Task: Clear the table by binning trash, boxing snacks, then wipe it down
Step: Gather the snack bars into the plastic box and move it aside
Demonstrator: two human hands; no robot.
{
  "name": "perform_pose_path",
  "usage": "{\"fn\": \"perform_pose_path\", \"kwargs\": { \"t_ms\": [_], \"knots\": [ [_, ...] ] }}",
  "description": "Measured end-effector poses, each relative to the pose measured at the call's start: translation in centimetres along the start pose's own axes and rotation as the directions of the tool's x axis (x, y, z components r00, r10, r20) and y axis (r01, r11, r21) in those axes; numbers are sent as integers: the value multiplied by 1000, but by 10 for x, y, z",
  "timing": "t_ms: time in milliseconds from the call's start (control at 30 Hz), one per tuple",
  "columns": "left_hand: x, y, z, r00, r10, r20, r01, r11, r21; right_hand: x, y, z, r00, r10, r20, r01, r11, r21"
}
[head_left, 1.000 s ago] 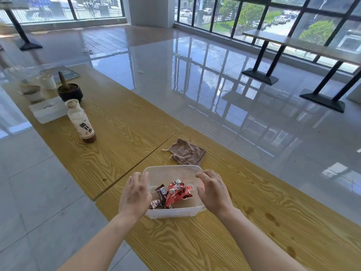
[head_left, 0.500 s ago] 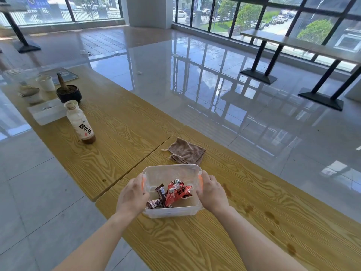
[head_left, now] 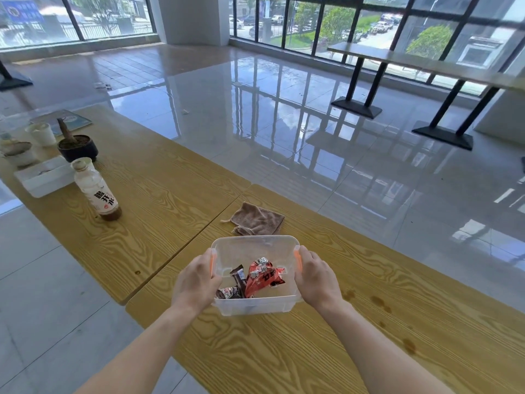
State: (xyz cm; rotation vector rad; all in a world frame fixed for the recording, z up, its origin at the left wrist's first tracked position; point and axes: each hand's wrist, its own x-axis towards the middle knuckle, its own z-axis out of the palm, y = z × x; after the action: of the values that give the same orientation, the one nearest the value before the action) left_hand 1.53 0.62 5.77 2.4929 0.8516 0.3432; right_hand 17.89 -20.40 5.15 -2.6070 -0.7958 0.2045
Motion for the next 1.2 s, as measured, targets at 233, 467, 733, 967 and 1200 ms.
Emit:
{"fn": "perform_pose_path", "kwargs": {
  "t_ms": [233, 467, 733, 967, 1200],
  "knots": [
    [7, 48, 18, 992, 120, 30, -119, 992, -27, -23, 41, -32, 990, 87, -113, -90, 996, -22],
    [11, 109, 49, 958, 274, 81, -271, 961, -49, -59, 93, -65, 955, 197, -220, -205, 979, -12],
    [-1, 188, 88, 881, 444, 162, -435, 896, -92, -115, 155, -100, 894, 348, -283, -365, 931, -5],
    [-23, 267, 131, 793, 568, 221, -546, 823, -156, -168, 219, -131, 814, 479, -328, -498, 867, 29],
    [-54, 346, 182, 720, 624, 304, -595, 780, -194, -216, 292, -158, 727, 584, -362, -608, 792, 57]
  ]
}}
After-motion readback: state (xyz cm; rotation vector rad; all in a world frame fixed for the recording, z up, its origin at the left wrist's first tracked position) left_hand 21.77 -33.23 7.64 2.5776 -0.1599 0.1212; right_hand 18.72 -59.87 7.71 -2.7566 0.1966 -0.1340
